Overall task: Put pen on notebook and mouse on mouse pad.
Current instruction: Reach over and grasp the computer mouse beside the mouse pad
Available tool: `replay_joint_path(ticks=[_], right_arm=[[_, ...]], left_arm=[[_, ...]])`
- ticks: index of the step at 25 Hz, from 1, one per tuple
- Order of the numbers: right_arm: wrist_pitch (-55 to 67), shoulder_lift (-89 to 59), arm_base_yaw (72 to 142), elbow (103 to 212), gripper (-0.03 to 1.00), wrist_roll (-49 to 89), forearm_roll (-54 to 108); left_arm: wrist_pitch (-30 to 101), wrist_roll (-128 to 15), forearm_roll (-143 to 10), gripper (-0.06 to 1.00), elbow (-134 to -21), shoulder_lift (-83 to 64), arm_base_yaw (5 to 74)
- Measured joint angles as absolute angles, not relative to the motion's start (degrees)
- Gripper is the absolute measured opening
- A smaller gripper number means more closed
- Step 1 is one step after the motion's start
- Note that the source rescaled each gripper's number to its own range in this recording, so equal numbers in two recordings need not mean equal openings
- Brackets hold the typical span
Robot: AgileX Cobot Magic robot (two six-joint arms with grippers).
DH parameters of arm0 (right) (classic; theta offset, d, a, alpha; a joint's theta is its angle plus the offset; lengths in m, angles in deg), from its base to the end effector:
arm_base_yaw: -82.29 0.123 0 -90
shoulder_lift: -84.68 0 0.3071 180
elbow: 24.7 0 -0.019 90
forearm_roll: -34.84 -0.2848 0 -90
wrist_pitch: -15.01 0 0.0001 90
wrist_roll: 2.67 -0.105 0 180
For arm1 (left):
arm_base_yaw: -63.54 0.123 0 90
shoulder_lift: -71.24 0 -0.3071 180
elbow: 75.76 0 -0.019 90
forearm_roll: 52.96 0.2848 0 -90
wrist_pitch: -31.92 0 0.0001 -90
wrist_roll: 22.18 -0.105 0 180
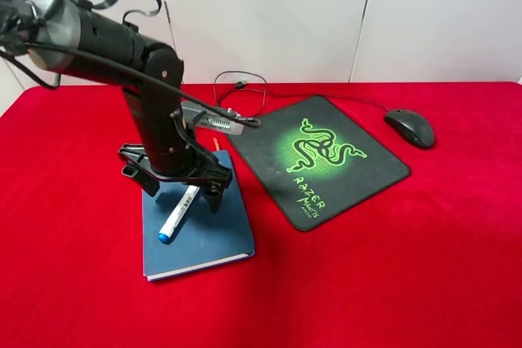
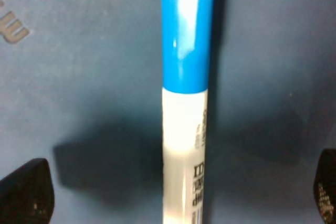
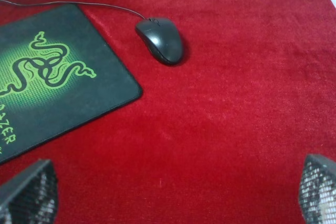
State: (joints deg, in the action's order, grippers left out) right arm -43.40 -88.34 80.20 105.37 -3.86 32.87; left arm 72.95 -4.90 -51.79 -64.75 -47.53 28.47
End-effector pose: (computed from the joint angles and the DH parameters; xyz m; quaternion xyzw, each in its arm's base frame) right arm 0.0184 0.0024 0.2868 0.0240 0.8444 0.0130 0.5350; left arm 0.3245 -0.2261 0.1209 0.1612 0.9836 -0.0288 0.0751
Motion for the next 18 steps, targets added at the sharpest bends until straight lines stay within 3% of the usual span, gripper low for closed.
replay_joint_path(ticks=[18], right_arm=[[-43.4,-88.34,80.2,105.37,1.0,-3.86,32.87]], left_arm=[[90.68,-6.81,-52.02,1.0,-69.51,-32.97,28.4]])
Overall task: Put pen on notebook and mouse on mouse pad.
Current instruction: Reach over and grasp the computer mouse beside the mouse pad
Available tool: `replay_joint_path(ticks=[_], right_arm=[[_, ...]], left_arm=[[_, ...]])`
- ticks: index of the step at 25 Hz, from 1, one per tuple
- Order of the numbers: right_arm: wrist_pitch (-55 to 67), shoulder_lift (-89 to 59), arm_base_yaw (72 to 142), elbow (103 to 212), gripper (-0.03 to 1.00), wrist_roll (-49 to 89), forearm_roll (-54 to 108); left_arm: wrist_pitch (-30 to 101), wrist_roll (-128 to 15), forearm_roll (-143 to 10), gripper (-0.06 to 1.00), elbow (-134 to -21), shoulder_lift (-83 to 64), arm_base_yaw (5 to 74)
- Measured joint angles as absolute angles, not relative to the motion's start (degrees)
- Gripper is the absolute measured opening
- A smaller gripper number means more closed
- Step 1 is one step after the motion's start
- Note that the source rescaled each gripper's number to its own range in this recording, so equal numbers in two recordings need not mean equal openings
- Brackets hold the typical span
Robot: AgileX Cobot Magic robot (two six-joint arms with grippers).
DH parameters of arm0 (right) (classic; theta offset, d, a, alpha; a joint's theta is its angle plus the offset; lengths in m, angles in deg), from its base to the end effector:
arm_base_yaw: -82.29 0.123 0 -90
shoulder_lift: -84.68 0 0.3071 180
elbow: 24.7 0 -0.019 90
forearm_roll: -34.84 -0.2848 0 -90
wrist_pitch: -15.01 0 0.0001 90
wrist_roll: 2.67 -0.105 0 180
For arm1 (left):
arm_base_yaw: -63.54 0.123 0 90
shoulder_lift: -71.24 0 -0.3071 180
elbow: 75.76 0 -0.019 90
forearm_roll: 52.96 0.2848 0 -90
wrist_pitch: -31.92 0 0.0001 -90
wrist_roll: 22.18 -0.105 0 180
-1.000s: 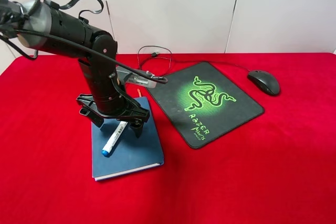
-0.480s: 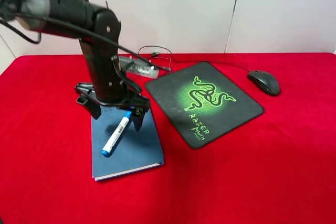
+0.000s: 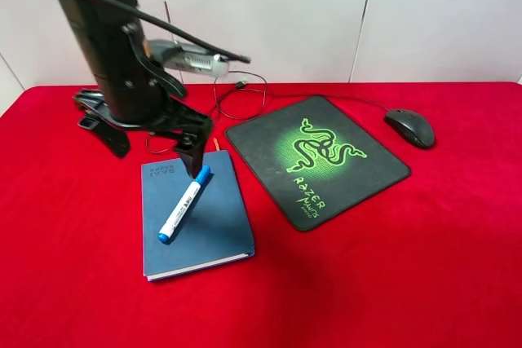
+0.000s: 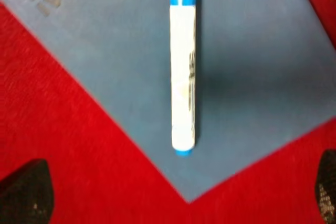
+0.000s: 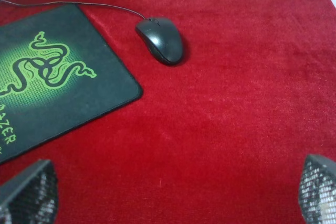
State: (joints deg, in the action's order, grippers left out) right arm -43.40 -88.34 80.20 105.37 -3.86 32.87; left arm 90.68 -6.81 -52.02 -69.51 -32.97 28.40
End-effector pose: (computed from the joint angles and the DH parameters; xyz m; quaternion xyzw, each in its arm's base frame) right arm 0.0184 0.0024 0.2868 0.0240 0.8444 0.0130 0.5350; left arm 0.3021 -0.2108 0.2358 0.1744 0.9802 -0.0334 0.0881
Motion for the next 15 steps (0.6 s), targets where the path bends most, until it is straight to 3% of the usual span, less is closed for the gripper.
replay_joint_path(ticks=[15], right_arm=[[-43.4,-88.34,80.2,105.37,1.0,-3.86,32.87]], left_arm=[[93.02,-7.24,-52.07,1.0,-57.9,-8.53,28.4]])
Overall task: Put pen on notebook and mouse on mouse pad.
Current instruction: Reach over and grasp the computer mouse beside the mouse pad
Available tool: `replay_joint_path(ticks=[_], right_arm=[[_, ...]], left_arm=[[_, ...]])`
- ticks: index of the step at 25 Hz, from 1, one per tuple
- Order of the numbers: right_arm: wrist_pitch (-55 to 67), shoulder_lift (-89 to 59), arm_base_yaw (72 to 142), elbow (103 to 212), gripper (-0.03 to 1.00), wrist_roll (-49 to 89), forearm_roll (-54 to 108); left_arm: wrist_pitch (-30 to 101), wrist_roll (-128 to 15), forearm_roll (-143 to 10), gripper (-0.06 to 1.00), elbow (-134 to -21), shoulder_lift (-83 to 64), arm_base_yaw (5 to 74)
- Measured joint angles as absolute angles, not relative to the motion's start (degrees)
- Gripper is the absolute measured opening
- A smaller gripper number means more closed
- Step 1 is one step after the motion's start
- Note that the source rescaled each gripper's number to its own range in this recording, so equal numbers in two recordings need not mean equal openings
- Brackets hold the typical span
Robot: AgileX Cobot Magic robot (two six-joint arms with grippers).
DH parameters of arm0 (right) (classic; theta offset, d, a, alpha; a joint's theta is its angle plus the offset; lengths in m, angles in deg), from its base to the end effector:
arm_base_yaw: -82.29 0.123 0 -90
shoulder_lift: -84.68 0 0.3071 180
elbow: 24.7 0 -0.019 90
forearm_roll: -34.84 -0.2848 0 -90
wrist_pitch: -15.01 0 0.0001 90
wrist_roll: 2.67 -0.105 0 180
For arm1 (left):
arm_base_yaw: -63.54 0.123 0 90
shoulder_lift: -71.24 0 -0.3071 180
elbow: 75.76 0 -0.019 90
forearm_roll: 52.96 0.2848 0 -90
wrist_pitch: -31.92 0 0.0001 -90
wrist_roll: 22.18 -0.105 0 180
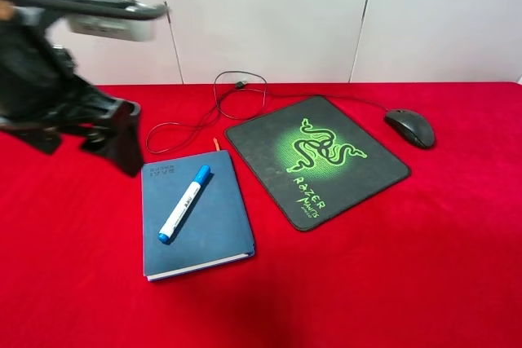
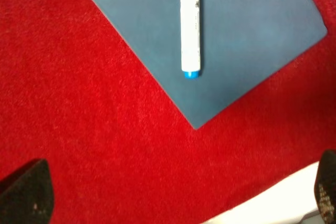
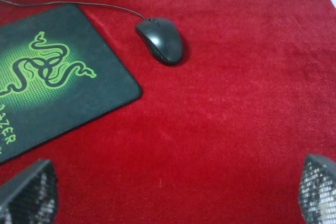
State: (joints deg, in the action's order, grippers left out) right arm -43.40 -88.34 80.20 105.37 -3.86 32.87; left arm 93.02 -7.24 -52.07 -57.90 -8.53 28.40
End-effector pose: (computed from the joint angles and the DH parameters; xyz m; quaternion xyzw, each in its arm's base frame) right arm 0.0184 0.0024 0.2868 0.0240 0.8444 0.0130 0.5350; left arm 0.2202 -0.1532 0.3084 0.1747 0.9671 -0.0714 0.1703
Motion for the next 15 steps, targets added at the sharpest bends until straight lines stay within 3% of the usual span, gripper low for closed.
replay_joint_path(ticks=[15], right_arm=[[-43.4,-88.34,80.2,105.37,1.0,-3.86,32.87]], left_arm=[[98.57,-10.69,-51.4,0.96,-47.65,21.78,28.4]])
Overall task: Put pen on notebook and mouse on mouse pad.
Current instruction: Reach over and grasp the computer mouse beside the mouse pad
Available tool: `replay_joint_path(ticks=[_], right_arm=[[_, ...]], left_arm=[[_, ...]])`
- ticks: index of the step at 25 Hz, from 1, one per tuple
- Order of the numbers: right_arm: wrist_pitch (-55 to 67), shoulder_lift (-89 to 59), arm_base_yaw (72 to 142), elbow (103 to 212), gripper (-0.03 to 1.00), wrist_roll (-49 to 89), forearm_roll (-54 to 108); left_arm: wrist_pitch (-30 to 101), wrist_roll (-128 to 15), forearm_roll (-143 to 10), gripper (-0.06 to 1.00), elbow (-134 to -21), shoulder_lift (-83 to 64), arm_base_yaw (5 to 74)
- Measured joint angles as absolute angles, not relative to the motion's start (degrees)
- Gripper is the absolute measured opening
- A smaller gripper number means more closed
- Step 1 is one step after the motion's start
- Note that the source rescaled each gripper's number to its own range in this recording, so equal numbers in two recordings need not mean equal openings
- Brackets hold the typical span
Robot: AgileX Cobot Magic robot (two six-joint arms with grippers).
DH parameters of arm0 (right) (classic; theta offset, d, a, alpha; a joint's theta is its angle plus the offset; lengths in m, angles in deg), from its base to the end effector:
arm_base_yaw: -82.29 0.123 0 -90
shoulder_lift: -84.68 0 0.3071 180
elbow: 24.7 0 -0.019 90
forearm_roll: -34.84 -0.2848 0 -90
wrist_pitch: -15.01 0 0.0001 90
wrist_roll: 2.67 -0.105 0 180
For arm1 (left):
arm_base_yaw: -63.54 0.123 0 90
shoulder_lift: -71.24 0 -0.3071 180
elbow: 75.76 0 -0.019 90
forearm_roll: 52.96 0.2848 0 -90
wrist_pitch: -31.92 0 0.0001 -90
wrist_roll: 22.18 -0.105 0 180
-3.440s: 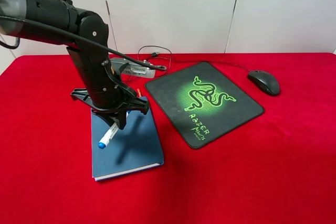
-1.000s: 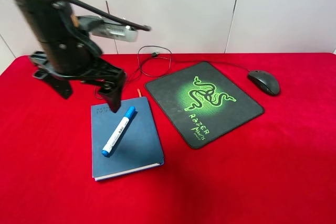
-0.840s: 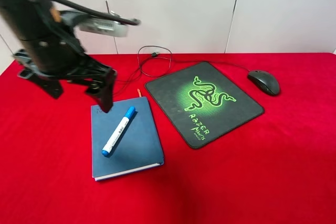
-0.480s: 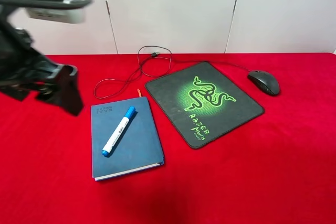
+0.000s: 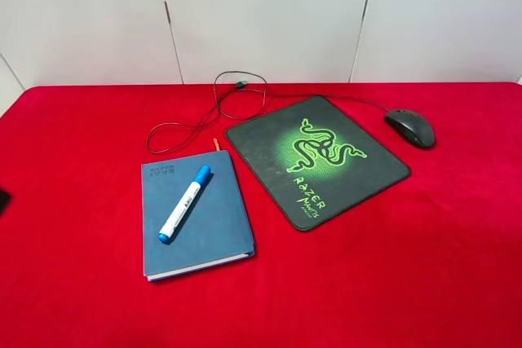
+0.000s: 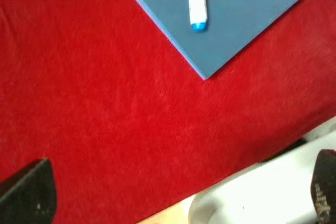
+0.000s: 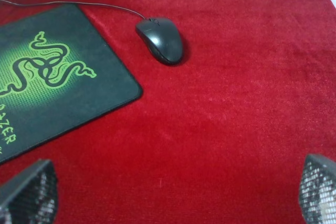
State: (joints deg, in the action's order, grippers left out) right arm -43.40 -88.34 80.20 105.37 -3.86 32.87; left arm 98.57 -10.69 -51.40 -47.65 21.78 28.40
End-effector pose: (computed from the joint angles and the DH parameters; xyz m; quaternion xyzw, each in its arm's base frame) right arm 0.0184 0.0024 0.2868 0.0240 0.8444 0.0130 0.5350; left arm 0.1125 -0.0760 0.3510 0.1963 0.9311 -0.1091 0.2874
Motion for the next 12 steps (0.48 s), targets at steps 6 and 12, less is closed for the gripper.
replay_joint_path(ticks=[6,12], right_arm=[[-43.4,-88.34,80.2,105.37,1.0,-3.86,32.87],[-43.4,-88.34,80.2,105.37,1.0,-3.86,32.87]], left_arm=[[98.64,-16.32,-50.78,0.96,-46.4,30.28,28.54],[98.64,-17.54,-48.87,0.96,-42.57,35.17,33.52]])
